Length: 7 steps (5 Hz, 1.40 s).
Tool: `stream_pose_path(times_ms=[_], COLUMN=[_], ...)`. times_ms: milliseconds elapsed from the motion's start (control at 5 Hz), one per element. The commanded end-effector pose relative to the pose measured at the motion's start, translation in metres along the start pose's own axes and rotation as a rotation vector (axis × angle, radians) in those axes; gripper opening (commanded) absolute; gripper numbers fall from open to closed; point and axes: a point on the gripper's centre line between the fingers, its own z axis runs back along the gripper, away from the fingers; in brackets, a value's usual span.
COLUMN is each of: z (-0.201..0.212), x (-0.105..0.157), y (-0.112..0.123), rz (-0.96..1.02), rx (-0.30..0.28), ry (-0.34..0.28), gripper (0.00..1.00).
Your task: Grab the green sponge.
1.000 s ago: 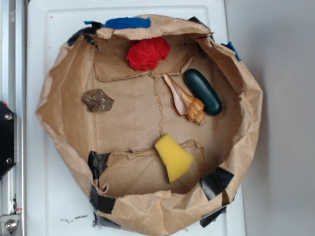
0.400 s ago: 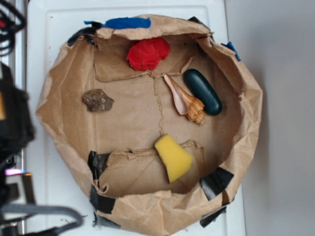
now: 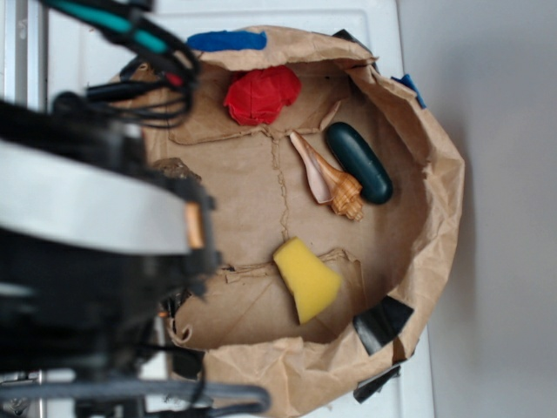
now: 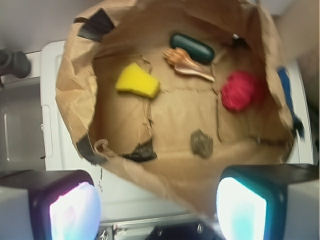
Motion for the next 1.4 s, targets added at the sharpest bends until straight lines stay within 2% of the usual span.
stream_pose_path(times_ms=[0, 400, 600, 800, 1000, 1200], z=[0.001, 0.001, -0.047, -0.062, -0.069, -0.08], x=[0.018, 0.018, 0.033, 0.039, 0.037, 0.042], y=[0.006, 0.006, 0.017, 0.029, 0.042, 0.051], rz=[-0.212, -0.212, -0.295, -0.362, -0.391, -0.426], rx=[-0.046, -0.046, 0.033, 0.055, 0.054, 0.057], ry=[-0.067, -0.067, -0.003, -0.098, -0.087, -0.105], gripper=[1.0, 1.0, 1.0, 1.0, 1.0, 1.0])
